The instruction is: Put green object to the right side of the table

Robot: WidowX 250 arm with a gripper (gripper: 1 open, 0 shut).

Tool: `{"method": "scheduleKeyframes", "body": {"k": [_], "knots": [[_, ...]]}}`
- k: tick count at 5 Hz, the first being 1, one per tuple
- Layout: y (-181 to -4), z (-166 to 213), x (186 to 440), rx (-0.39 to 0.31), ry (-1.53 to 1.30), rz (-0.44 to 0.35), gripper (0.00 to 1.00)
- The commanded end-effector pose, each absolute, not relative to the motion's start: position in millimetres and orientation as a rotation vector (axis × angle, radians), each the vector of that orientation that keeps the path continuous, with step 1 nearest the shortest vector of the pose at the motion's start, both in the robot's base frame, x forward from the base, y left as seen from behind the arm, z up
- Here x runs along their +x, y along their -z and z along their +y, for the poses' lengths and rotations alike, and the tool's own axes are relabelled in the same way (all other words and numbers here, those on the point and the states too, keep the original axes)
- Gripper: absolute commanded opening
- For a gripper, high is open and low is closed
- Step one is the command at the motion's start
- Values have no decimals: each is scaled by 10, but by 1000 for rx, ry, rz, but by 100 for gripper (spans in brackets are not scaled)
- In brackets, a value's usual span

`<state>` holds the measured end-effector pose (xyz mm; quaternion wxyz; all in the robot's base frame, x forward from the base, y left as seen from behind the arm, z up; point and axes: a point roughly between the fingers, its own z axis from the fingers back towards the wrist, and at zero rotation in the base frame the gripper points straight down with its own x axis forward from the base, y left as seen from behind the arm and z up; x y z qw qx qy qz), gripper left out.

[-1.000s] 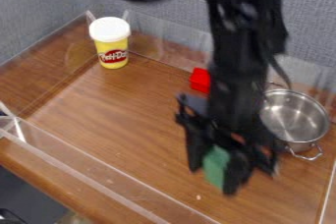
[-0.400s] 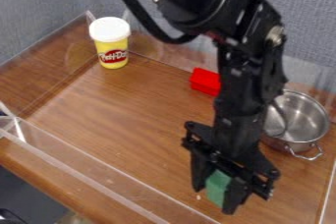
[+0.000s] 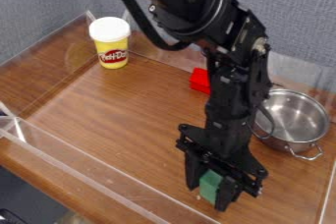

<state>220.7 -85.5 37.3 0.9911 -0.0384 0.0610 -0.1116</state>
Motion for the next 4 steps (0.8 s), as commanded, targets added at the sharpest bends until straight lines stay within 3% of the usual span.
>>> {"method": "scheduleKeyframes", "body": {"k": [1, 4], "knots": [[-446, -817, 2301, -76, 218, 80, 0], [-322, -813, 2367, -75, 217, 67, 0]]}}
